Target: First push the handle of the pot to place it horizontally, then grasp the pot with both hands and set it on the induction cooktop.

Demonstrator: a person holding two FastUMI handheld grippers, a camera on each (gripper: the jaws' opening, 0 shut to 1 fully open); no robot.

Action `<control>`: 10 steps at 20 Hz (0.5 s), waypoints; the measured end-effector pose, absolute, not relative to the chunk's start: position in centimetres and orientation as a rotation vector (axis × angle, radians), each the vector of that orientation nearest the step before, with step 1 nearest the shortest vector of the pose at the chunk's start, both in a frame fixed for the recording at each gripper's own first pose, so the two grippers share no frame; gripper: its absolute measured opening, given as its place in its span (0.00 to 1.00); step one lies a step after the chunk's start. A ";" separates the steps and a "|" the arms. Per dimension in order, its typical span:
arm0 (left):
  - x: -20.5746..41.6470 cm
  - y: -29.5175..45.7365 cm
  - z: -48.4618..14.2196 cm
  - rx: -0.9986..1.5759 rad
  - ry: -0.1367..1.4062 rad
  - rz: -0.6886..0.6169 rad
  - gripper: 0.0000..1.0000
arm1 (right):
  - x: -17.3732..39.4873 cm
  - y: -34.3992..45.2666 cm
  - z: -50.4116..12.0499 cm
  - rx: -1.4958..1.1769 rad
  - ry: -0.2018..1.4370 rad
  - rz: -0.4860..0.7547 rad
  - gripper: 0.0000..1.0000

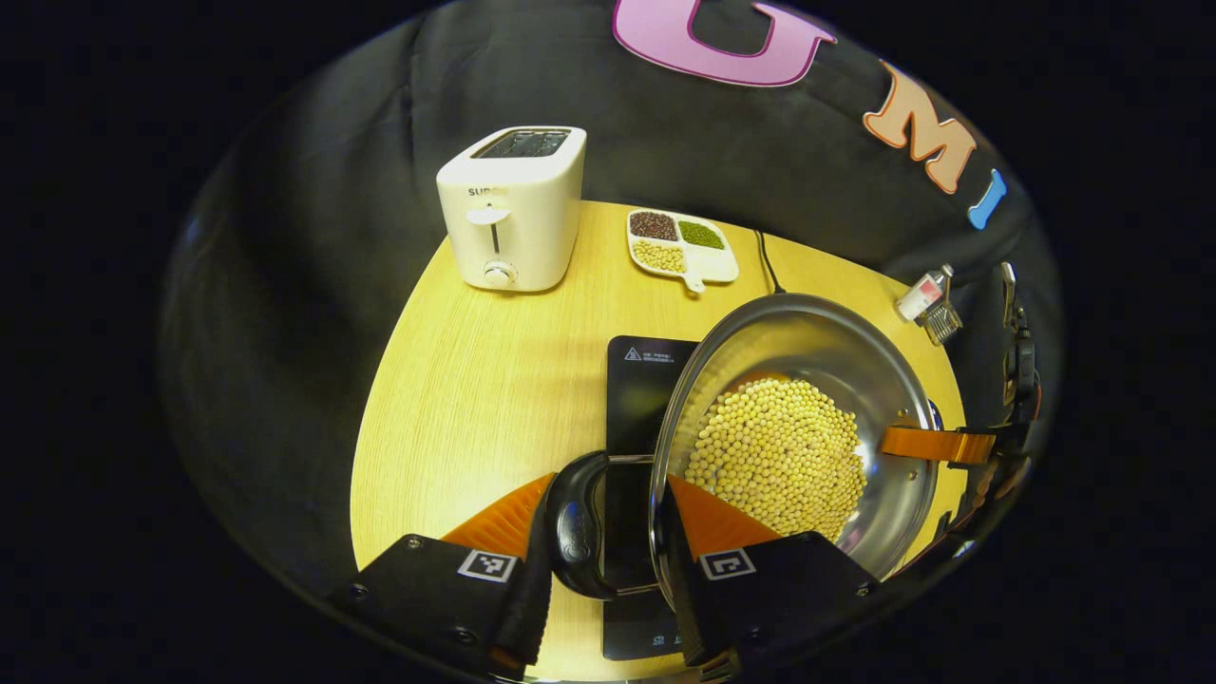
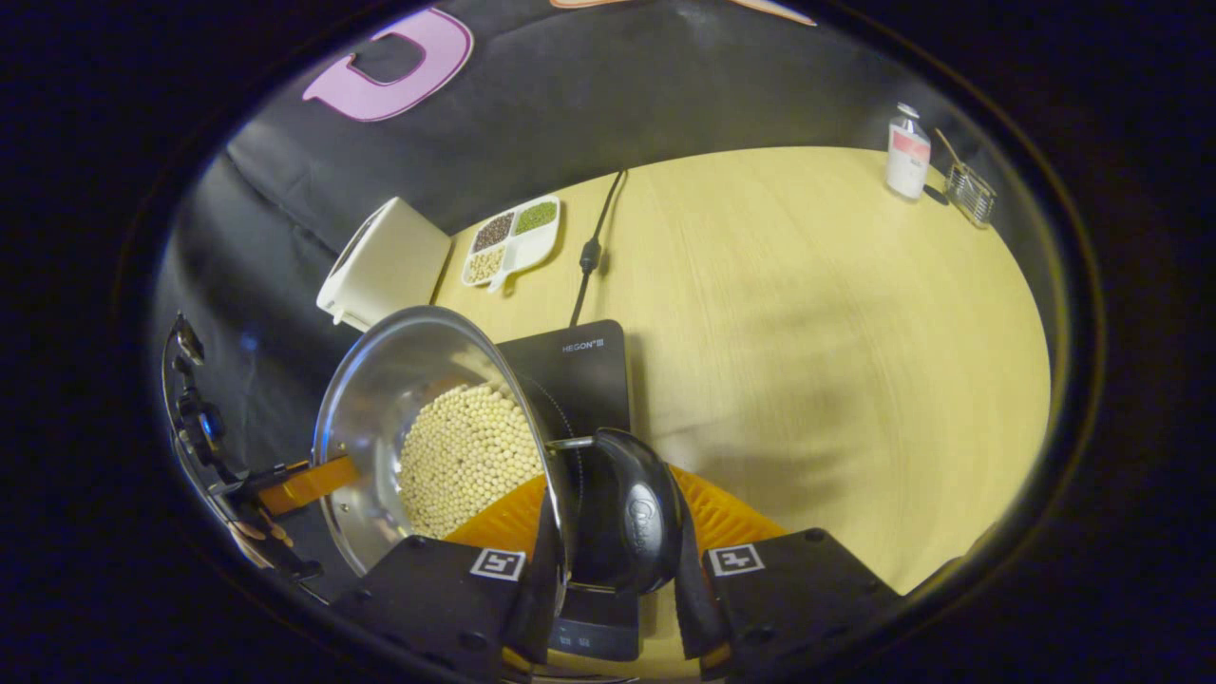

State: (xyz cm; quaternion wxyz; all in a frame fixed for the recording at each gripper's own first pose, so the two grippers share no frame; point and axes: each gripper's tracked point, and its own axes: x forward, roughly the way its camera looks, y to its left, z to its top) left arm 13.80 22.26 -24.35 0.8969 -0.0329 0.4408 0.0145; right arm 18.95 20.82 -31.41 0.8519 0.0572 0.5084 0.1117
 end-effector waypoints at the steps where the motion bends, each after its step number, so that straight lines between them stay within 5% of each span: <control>1: 13.8 22.5 -24.3 -0.057 0.916 0.031 0.55 | 19.0 21.0 -31.7 0.124 1.075 0.234 0.48; 4: 14.1 22.7 -24.5 -0.037 0.923 0.029 0.55 | 19.1 21.0 -32.2 0.133 1.091 0.232 0.55; 5: 14.2 22.6 -24.6 -0.037 0.918 0.023 0.55 | 19.3 20.9 -32.1 0.138 1.088 0.229 0.48; 10: 14.6 22.3 -25.1 -0.048 0.924 0.009 0.55 | 20.0 20.9 -32.0 0.139 1.070 0.227 0.48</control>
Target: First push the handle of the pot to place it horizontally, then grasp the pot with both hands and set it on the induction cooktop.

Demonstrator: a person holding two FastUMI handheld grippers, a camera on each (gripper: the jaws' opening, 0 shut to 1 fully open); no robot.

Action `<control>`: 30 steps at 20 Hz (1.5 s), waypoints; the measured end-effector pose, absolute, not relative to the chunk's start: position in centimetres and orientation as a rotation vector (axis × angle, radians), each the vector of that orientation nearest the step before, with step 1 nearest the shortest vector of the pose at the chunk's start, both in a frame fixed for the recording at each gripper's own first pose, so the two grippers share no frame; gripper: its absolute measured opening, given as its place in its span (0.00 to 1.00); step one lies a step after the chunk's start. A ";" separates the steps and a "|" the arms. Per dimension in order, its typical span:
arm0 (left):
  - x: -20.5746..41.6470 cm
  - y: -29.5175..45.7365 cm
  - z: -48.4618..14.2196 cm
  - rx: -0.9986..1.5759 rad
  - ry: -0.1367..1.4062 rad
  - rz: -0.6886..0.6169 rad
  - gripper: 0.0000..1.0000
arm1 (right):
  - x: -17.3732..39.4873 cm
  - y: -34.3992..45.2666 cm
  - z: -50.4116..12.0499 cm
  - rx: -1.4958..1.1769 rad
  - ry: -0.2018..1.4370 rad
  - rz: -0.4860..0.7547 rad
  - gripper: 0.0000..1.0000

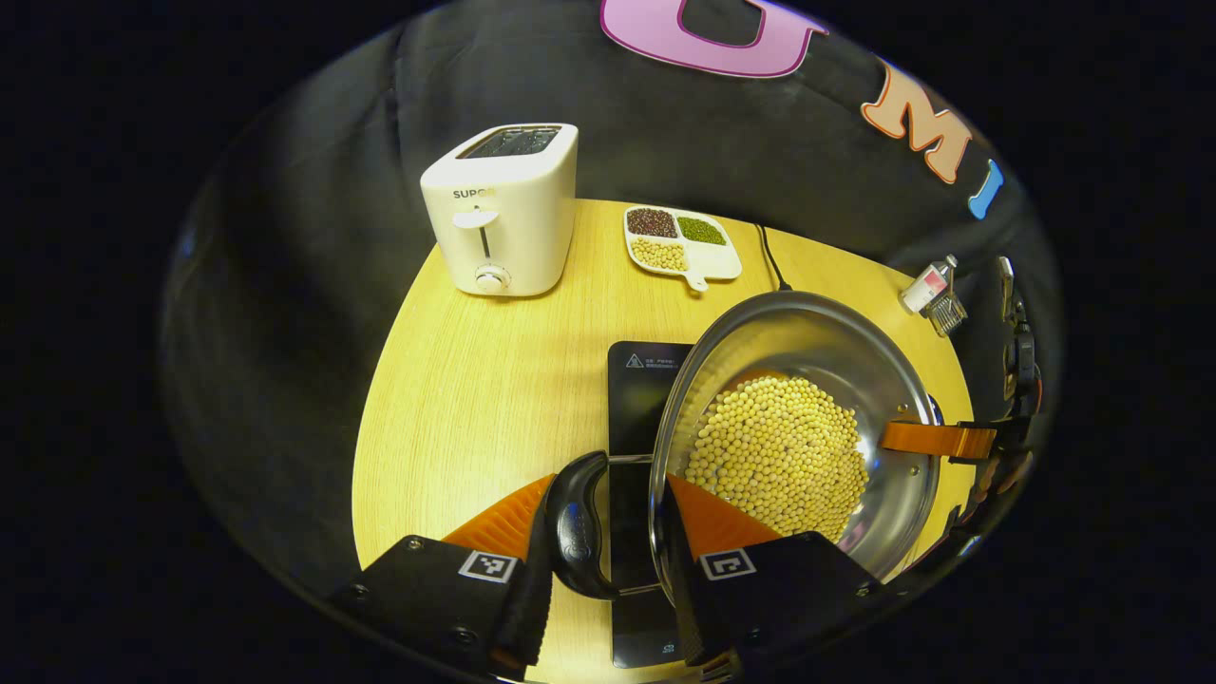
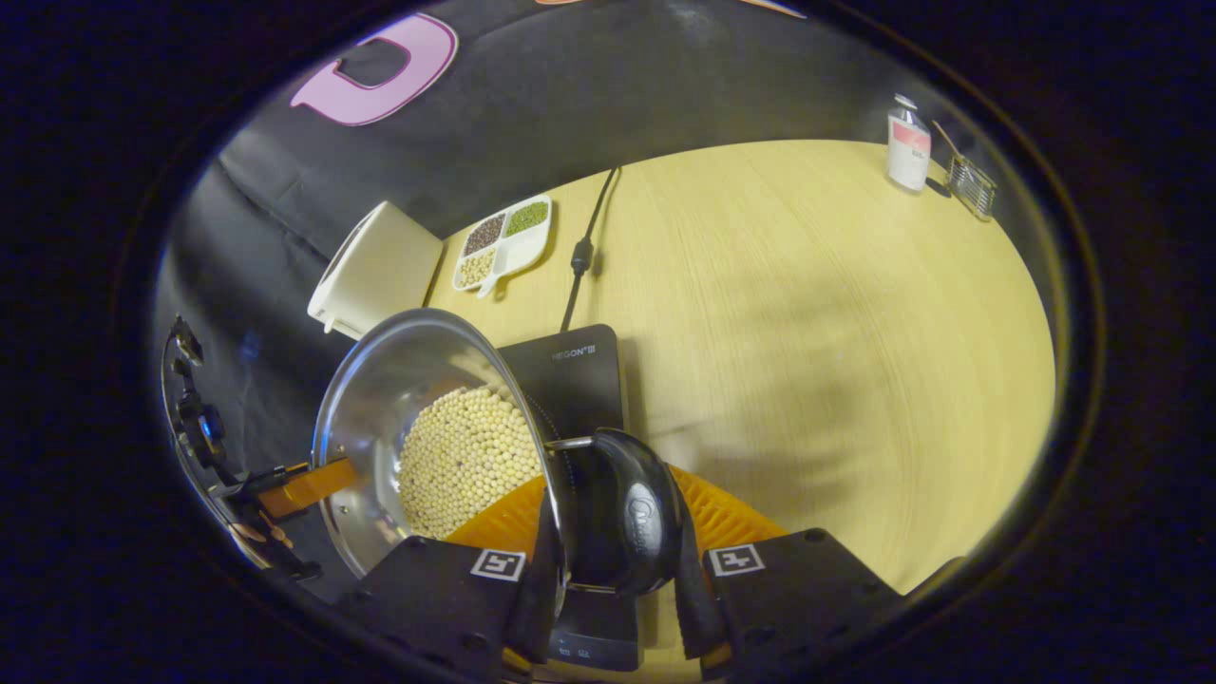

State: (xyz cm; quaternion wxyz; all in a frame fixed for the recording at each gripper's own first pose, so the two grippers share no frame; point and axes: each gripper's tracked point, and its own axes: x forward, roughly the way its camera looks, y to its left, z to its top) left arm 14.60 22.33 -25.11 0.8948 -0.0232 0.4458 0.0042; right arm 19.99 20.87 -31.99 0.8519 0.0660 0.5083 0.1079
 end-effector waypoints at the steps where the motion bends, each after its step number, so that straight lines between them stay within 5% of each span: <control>1: 14.6 22.3 -25.4 -0.057 0.926 0.007 0.56 | 20.1 20.9 -31.9 0.136 1.064 0.229 0.48; 20: 15.1 22.9 -25.8 -0.035 0.927 0.030 0.67 | 19.3 21.6 -31.9 0.123 1.071 0.249 0.49; 23: 15.7 23.3 -25.3 -0.029 0.880 0.044 0.70 | 19.7 22.7 -31.0 0.151 1.029 0.278 0.85; 24: 16.0 23.5 -24.7 -0.028 0.845 0.052 0.79 | 20.1 22.8 -30.9 0.158 1.004 0.275 0.95; 26: 16.7 23.9 -23.7 -0.027 0.771 0.064 0.97 | 21.2 22.4 -29.4 0.178 0.930 0.266 0.92; 30: 17.8 24.2 -19.7 -0.071 0.571 0.116 0.98 | 22.8 21.3 -25.5 0.226 0.781 0.256 0.92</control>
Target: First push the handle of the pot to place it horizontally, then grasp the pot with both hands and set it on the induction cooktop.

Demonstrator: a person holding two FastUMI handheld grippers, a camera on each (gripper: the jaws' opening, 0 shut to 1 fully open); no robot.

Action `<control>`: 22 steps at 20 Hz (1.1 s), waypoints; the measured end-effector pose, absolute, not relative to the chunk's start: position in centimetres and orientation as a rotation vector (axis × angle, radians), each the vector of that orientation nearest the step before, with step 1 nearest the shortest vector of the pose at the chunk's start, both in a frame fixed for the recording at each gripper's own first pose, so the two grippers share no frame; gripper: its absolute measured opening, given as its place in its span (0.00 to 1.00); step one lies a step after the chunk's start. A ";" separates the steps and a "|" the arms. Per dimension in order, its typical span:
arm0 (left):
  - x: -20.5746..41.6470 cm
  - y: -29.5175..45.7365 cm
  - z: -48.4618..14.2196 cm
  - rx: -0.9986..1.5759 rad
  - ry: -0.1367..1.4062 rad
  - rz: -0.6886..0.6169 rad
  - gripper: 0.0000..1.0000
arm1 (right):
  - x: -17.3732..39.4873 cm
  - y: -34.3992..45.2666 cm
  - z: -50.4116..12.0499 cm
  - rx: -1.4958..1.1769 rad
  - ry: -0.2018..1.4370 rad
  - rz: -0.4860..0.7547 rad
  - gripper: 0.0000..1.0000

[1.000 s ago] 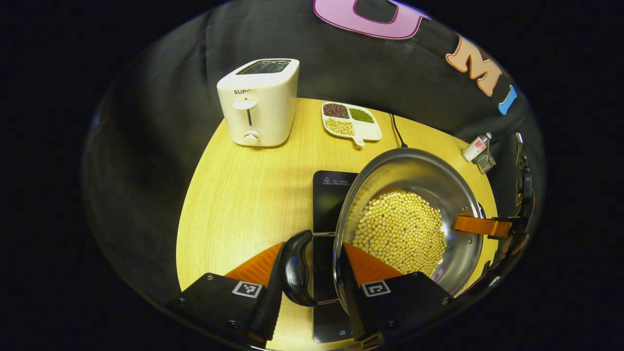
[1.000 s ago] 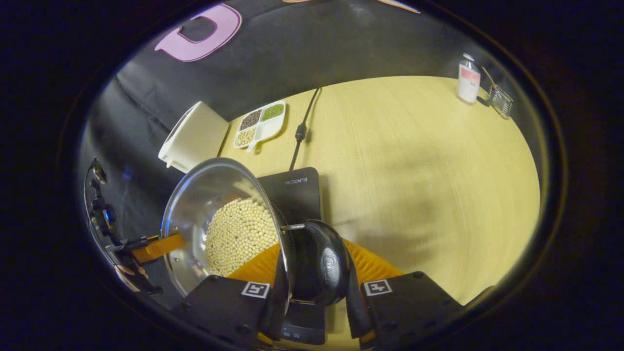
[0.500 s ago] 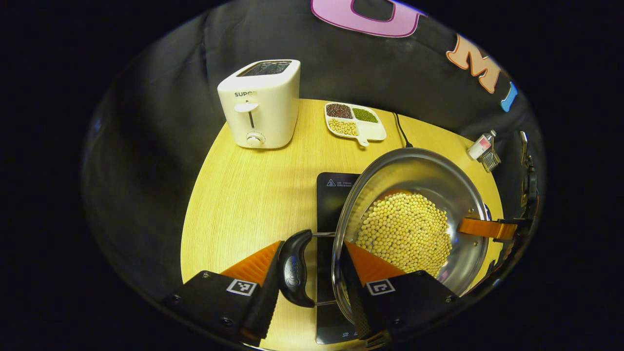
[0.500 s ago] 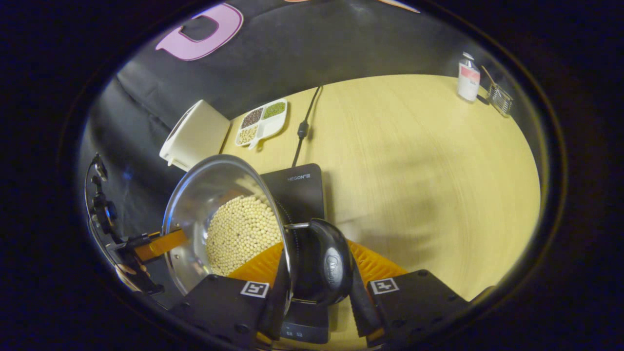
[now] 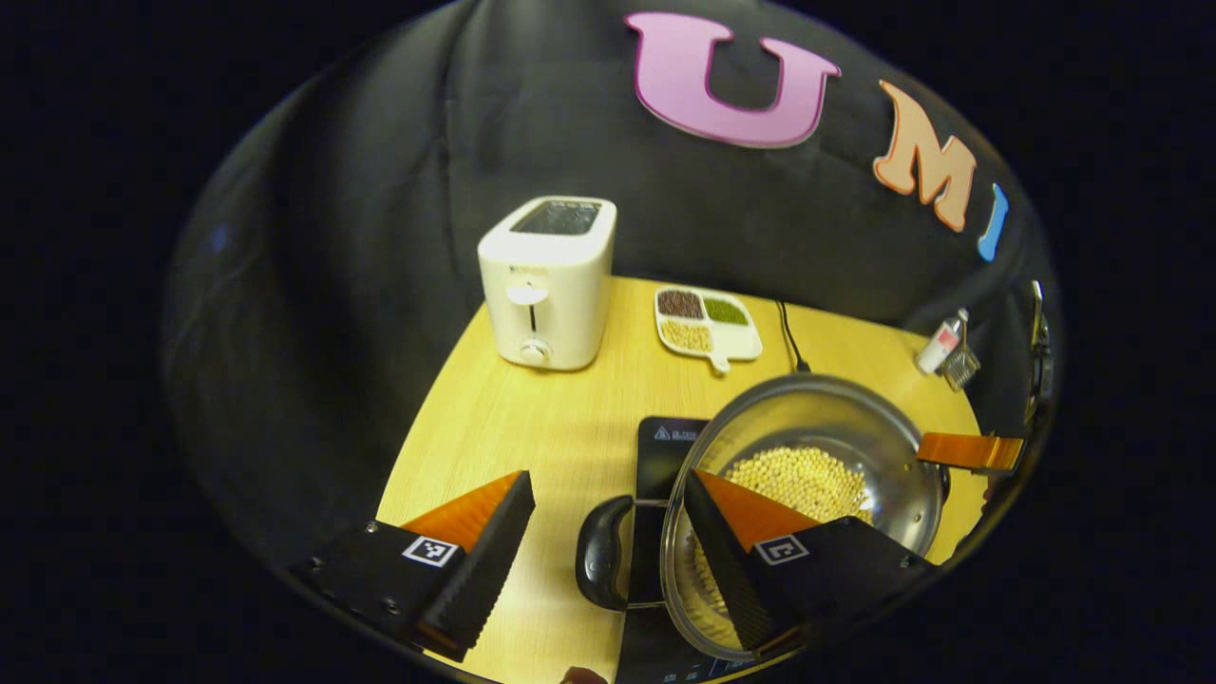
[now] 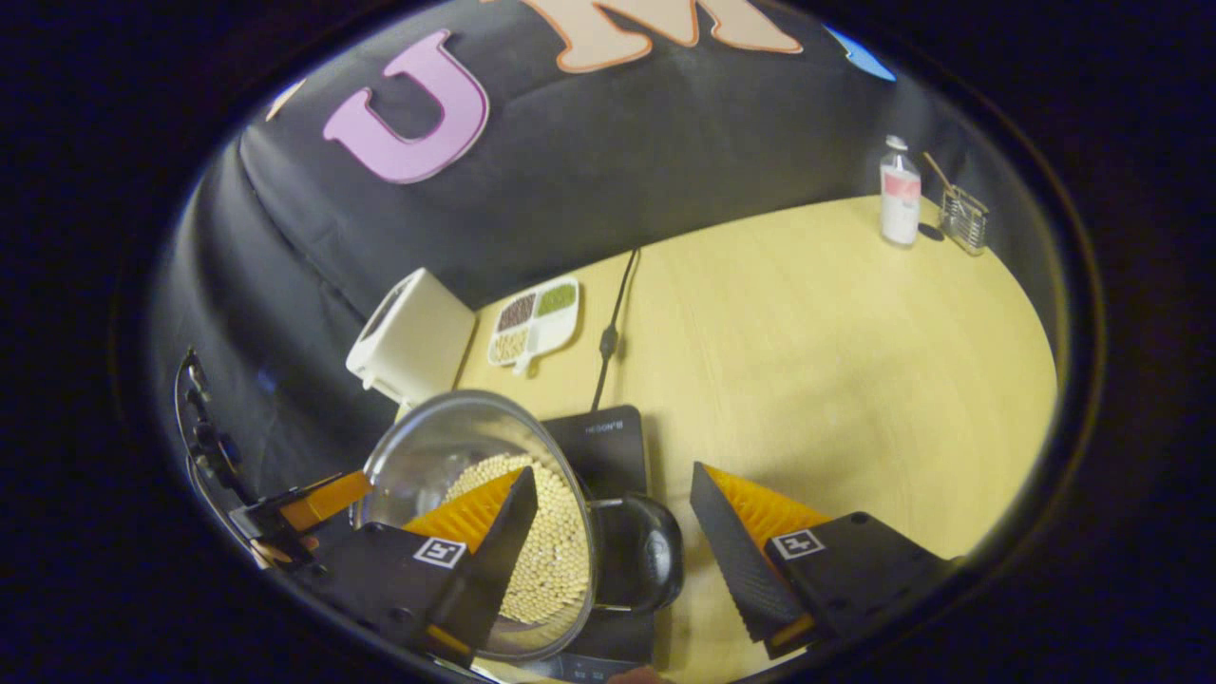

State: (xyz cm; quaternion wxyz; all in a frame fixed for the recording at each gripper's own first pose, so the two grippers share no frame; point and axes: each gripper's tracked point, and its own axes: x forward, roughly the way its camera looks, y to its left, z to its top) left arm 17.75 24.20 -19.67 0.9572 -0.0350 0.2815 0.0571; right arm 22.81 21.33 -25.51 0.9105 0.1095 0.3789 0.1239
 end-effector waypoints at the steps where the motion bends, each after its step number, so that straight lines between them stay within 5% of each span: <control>1: 17.8 23.9 -18.7 -0.081 0.528 0.119 0.97 | 22.9 21.1 -24.5 0.235 0.747 0.255 0.92; 2: 17.7 23.5 -17.6 -0.088 0.488 0.117 0.97 | 23.1 20.8 -23.4 0.238 0.710 0.254 1.00; 5: 17.8 21.9 -14.2 -0.097 0.367 0.120 0.97 | 22.9 19.5 -19.8 0.205 0.584 0.242 1.00; 7: 16.9 20.7 -12.4 -0.069 0.327 0.126 0.96 | 22.1 18.5 -17.4 0.164 0.505 0.236 1.00; 8: 16.3 20.2 -11.1 -0.047 0.304 0.132 0.96 | 21.8 17.9 -16.1 0.143 0.467 0.230 0.91; 22: 4.2 3.9 1.9 0.001 -0.007 0.235 0.96 | 12.1 4.7 0.9 -0.010 0.123 0.287 0.92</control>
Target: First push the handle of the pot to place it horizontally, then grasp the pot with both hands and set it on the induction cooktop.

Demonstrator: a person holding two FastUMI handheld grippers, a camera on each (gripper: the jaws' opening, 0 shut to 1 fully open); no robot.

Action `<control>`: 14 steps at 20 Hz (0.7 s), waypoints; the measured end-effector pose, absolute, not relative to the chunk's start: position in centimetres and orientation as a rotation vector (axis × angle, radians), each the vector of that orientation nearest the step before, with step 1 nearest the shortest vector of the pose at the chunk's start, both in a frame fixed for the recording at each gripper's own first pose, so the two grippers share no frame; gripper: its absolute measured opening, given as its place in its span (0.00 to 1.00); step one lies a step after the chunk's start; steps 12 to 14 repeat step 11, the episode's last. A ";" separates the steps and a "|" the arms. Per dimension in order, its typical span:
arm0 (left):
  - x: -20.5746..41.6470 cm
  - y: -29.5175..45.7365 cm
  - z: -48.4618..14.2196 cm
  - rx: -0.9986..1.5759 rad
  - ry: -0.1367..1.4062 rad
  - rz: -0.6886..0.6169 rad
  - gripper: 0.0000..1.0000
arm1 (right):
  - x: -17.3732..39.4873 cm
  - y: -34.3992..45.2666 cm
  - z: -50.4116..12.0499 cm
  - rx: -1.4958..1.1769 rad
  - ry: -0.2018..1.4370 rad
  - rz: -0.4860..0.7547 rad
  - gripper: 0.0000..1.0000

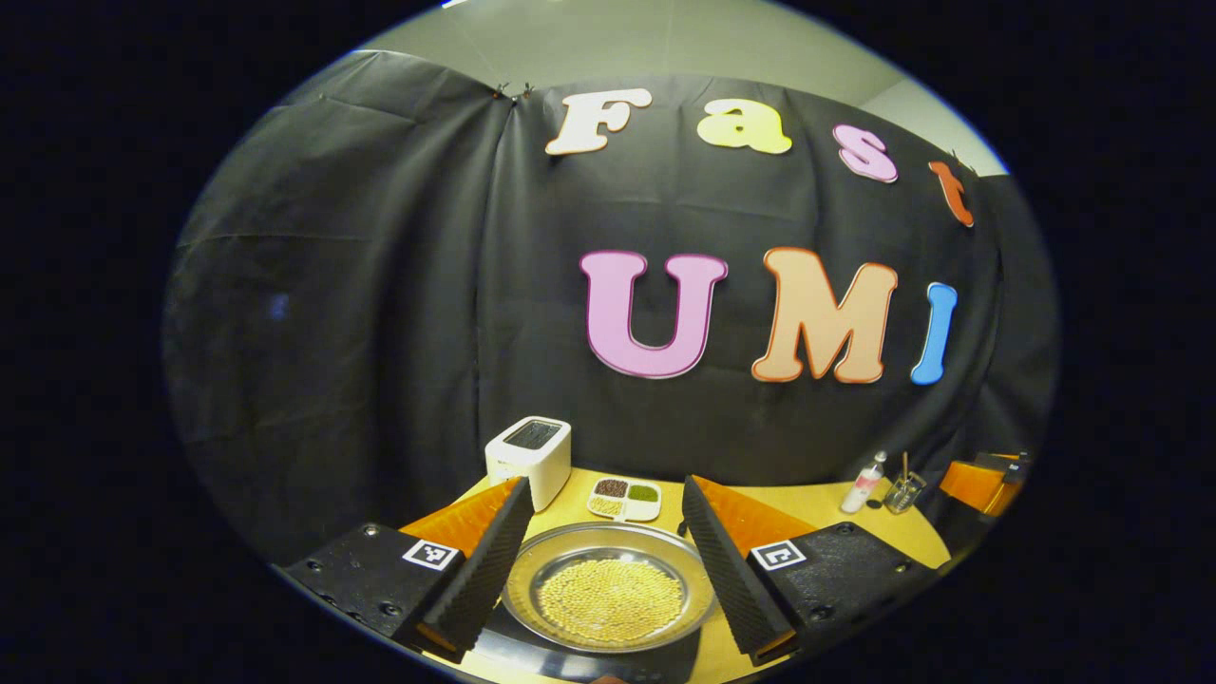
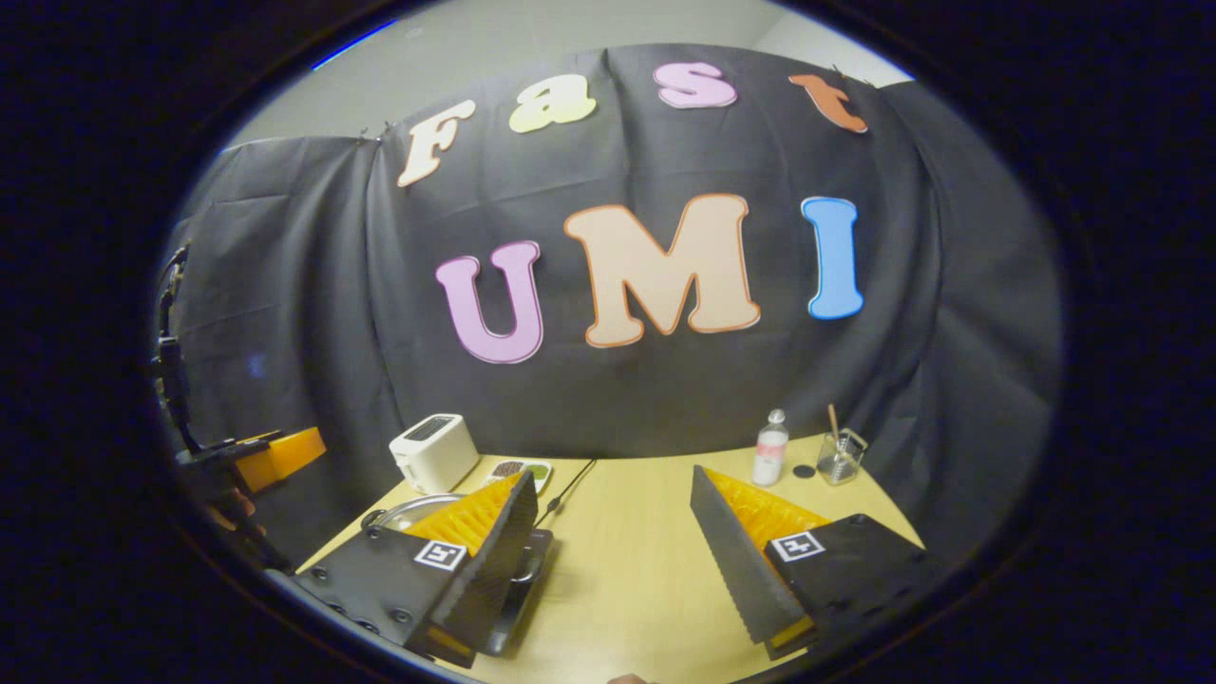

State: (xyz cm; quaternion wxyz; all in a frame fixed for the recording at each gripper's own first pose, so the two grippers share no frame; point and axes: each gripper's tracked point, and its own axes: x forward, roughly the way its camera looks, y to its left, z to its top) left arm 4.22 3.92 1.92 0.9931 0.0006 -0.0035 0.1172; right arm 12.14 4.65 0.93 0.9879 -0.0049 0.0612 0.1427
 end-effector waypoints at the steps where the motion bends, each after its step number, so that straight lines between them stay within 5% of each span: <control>1: 3.5 2.5 2.2 0.001 -0.028 0.232 0.99 | 11.3 3.6 1.8 -0.015 0.104 0.293 0.92; 2: 2.8 1.0 2.2 0.012 -0.035 0.228 0.93 | 10.4 2.6 2.5 -0.015 0.086 0.292 0.92; 6: -0.3 -3.5 2.5 0.072 -0.088 0.238 0.96 | 7.1 -0.4 3.2 -0.019 0.046 0.317 1.00; 7: -1.0 -4.7 2.2 0.072 -0.091 0.233 0.96 | 6.2 -0.8 2.9 -0.023 0.050 0.329 0.92; 14: -2.9 -7.8 0.6 0.051 -0.067 0.212 0.93 | 3.4 -2.7 2.7 -0.005 0.040 0.358 0.92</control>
